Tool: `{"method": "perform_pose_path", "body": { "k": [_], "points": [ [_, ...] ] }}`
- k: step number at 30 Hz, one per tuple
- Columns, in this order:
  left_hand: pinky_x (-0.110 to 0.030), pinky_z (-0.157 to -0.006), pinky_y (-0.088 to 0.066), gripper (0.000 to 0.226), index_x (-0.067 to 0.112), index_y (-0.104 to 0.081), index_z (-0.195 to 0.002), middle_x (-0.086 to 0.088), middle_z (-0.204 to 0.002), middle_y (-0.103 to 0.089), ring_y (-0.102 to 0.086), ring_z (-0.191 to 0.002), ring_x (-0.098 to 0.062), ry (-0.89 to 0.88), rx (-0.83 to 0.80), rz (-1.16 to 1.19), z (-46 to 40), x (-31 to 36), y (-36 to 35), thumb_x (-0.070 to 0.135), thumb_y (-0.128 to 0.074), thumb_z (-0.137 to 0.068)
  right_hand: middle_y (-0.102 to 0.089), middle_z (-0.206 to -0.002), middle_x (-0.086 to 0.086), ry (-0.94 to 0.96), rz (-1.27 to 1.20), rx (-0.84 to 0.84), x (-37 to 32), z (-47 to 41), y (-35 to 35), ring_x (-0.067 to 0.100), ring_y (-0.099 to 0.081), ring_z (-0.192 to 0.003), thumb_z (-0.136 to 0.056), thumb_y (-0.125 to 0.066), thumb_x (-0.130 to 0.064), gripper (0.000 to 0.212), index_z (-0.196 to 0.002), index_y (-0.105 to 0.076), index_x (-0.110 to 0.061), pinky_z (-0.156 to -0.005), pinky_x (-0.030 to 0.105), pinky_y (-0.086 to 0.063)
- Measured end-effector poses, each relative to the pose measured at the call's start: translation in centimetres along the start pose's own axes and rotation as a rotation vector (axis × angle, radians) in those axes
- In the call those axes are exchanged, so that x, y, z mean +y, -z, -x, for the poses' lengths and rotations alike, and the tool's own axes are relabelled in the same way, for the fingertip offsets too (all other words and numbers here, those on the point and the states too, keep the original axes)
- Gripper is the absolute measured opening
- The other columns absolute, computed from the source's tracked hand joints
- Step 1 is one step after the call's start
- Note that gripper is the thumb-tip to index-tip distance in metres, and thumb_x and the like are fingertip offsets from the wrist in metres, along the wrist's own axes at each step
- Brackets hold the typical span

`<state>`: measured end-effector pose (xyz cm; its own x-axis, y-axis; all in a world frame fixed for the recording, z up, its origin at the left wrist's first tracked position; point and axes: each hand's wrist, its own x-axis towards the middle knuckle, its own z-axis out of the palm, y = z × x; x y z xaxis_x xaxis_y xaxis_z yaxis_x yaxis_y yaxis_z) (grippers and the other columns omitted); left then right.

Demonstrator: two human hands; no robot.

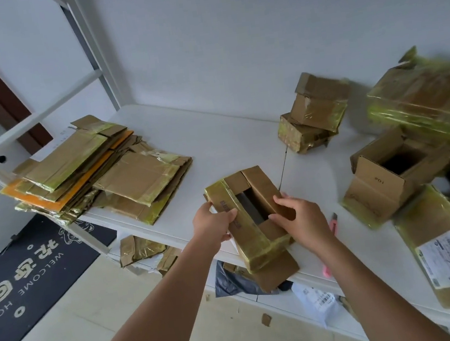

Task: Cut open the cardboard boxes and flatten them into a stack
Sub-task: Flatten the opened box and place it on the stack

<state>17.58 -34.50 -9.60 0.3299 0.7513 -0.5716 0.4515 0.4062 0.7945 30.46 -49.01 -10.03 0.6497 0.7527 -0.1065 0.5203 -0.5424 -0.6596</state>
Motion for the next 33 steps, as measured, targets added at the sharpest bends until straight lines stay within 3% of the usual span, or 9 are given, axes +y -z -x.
{"method": "perform_pose_path", "body": {
  "k": [3,8,11,16,22,24,27,31,33],
  "points": [
    [-0.036,-0.069,-0.061,0.068,0.027,-0.043,-0.145,-0.002,-0.113,-0.066,-0.069,-0.096,-0.023,-0.081,-0.003,-0.016,0.2,0.1,-0.7,0.019,-0.076,-0.087,-0.058,-0.139,0.002,-0.071,0.037,0.06,-0.7,1.8,-0.1,0.019,-0.055,-0.126,-0.091,-0.067,-0.037,0.055,-0.14,-0.052,-0.015,-0.098,0.022,-0.041],
    [-0.034,-0.082,-0.058,0.06,0.026,-0.043,-0.145,0.001,-0.121,-0.064,-0.063,-0.097,-0.016,-0.279,0.026,-0.188,1.1,0.2,-2.6,0.026,-0.07,-0.091,-0.061,-0.134,-0.002,-0.17,0.1,0.125,-1.5,4.0,-0.1,0.014,-0.057,-0.122,-0.093,-0.062,-0.04,0.054,-0.14,-0.049,-0.017,-0.091,0.022,-0.025],
    [-0.03,-0.075,-0.052,0.057,0.028,-0.044,-0.124,0.008,-0.108,-0.056,-0.056,-0.095,-0.014,-0.302,0.005,-0.344,2.0,0.6,-3.1,0.041,-0.079,-0.081,-0.062,-0.132,-0.001,-0.185,0.063,0.135,-1.5,3.9,-0.2,0.016,-0.058,-0.121,-0.092,-0.065,-0.038,0.054,-0.139,-0.051,-0.016,-0.095,0.024,-0.03],
    [-0.021,-0.058,-0.04,0.062,0.021,-0.041,-0.128,0.007,-0.107,-0.052,-0.05,-0.092,-0.014,-0.315,-0.007,-0.511,2.1,0.8,-3.5,0.032,-0.079,-0.08,-0.063,-0.13,0.001,-0.185,-0.01,0.138,-1.0,3.8,-0.5,0.019,-0.059,-0.119,-0.089,-0.07,-0.037,0.055,-0.136,-0.053,-0.014,-0.097,0.026,-0.041],
    [-0.03,-0.077,-0.052,0.08,0.024,-0.03,-0.154,-0.002,-0.129,-0.057,-0.058,-0.11,-0.022,-0.149,-0.206,-0.179,1.7,1.2,-1.5,0.022,-0.073,-0.086,-0.06,-0.136,0.001,-0.208,-0.038,0.136,-0.8,3.9,-0.4,0.019,-0.055,-0.125,-0.089,-0.068,-0.038,0.055,-0.137,-0.053,-0.014,-0.105,0.028,-0.032],
    [-0.033,-0.081,-0.056,0.065,0.024,-0.04,-0.15,-0.003,-0.126,-0.061,-0.063,-0.107,-0.022,-0.028,-0.361,0.012,1.3,1.4,0.2,0.016,-0.067,-0.091,-0.059,-0.137,0.0,-0.207,-0.025,0.144,-0.9,4.0,-0.2,0.018,-0.053,-0.127,-0.09,-0.067,-0.039,0.054,-0.137,-0.054,-0.015,-0.1,0.024,-0.022],
    [-0.026,-0.065,-0.056,0.031,0.012,-0.062,-0.128,-0.007,-0.108,-0.065,-0.067,-0.087,-0.017,0.034,-0.441,0.211,0.8,0.1,3.1,0.01,-0.056,-0.098,-0.058,-0.138,-0.001,-0.203,-0.02,0.132,-1.1,4.1,-0.1,0.017,-0.052,-0.129,-0.092,-0.065,-0.037,0.051,-0.137,-0.054,-0.015,-0.093,0.023,-0.017],
    [-0.045,-0.087,-0.056,0.062,0.018,-0.042,-0.147,-0.012,-0.13,-0.061,-0.062,-0.112,-0.03,0.079,-0.281,0.248,0.3,-1.9,4.2,0.009,-0.068,-0.091,-0.059,-0.136,-0.001,-0.184,-0.032,0.146,-1.1,4.2,-0.1,0.015,-0.054,-0.126,-0.094,-0.064,-0.034,0.046,-0.135,-0.056,-0.016,-0.083,0.012,-0.021],
    [-0.05,-0.1,-0.049,0.087,0.024,-0.023,-0.155,-0.009,-0.148,-0.045,-0.052,-0.127,-0.031,-0.033,-0.122,0.062,0.2,-1.6,4.2,0.009,-0.074,-0.086,-0.061,-0.134,-0.002,-0.175,0.024,0.152,-1.7,4.2,0.2,0.015,-0.056,-0.124,-0.095,-0.063,-0.033,0.045,-0.136,-0.056,-0.018,-0.088,0.015,-0.022]
  ]
}}
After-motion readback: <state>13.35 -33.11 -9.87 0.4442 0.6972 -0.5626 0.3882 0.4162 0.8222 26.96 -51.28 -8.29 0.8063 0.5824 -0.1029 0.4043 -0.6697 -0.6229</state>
